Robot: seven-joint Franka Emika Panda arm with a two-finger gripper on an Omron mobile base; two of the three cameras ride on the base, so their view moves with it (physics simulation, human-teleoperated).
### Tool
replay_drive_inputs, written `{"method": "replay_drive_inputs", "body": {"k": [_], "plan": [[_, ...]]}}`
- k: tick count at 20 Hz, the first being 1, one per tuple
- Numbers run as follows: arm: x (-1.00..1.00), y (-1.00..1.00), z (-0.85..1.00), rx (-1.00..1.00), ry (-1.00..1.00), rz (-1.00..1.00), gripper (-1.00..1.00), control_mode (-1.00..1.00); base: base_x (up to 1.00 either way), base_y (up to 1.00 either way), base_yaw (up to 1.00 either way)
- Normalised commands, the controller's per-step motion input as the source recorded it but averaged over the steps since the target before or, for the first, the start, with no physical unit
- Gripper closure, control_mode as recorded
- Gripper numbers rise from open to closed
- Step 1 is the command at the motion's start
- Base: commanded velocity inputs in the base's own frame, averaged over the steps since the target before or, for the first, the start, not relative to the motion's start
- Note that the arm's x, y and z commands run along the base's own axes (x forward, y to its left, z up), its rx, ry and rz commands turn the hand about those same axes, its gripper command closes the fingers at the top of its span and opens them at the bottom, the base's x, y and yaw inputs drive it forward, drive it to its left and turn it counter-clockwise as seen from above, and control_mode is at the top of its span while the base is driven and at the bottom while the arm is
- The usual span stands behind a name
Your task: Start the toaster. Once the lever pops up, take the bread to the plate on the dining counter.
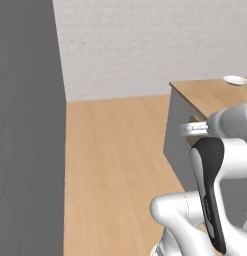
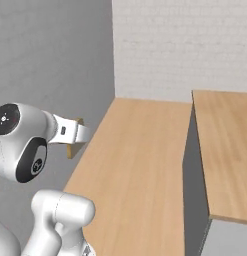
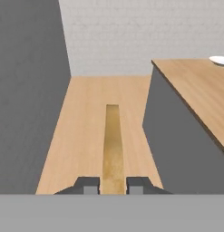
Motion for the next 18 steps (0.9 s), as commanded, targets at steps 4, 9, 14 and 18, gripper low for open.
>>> {"method": "replay_drive_inputs", "body": {"k": [4,9,14,18], "plan": [[0.00,0.00,0.00,0.00,0.00,0.00,1.00,1.00,1.00,0.26,-0.01],[0.00,0.00,0.00,0.00,0.00,0.00,1.00,1.00,1.00,0.23,-0.01],[0.00,0.00,0.00,0.00,0.00,0.00,1.00,1.00,1.00,0.20,0.00],[0.00,0.00,0.00,0.00,0.00,0.00,1.00,1.00,1.00,0.24,0.00]]}}
